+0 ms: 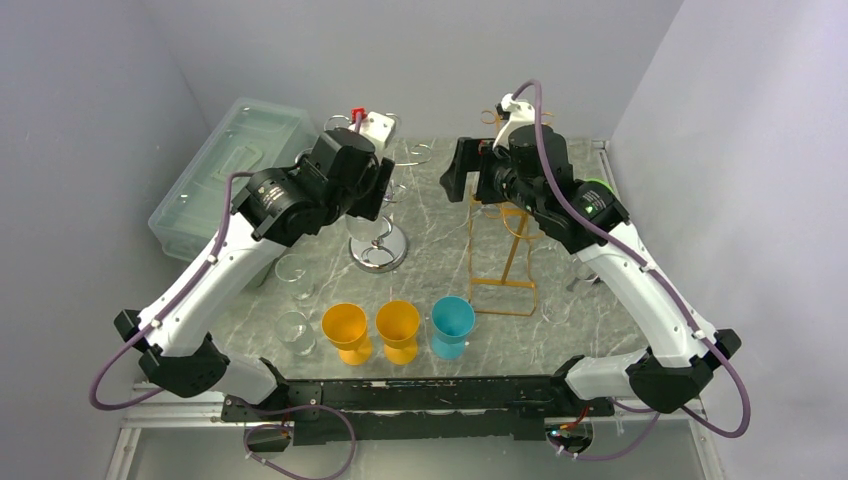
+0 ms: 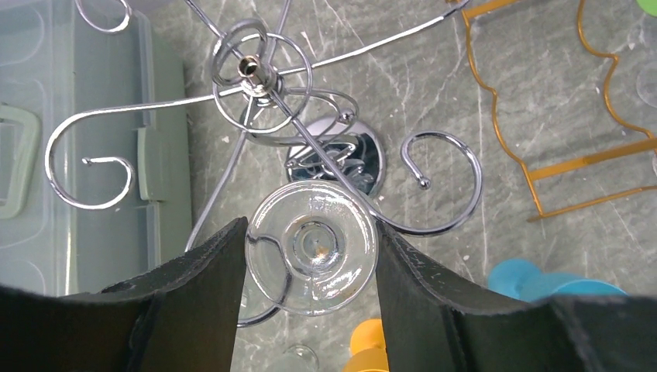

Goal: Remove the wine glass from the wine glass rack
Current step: Pick up the wine glass from the wine rack, then place the wine glass at the center of the board.

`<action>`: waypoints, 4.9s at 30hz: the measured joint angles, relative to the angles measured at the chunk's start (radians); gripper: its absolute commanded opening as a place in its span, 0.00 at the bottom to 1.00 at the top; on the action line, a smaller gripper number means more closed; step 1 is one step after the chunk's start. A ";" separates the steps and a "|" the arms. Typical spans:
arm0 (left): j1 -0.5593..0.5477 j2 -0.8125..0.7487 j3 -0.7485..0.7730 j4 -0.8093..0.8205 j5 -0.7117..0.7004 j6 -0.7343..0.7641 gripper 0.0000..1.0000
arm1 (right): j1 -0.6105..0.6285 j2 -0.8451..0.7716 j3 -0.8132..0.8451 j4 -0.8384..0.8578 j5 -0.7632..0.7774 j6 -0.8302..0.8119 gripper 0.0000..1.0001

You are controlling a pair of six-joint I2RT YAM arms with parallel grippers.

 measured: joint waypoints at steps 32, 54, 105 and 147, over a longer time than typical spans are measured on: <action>0.000 -0.065 0.092 -0.126 0.256 -0.172 0.20 | 0.067 -0.114 -0.132 0.098 -0.181 0.113 1.00; 0.083 -0.188 -0.013 0.057 0.450 -0.458 0.20 | 0.100 -0.320 -0.412 0.363 -0.343 0.430 0.93; 0.324 -0.311 -0.421 0.772 0.795 -0.911 0.99 | 0.103 -0.252 -0.358 0.720 -0.199 0.552 0.00; 0.324 -0.233 -0.209 0.298 0.795 -0.177 0.99 | -0.594 -0.364 0.001 -0.349 0.309 0.258 0.00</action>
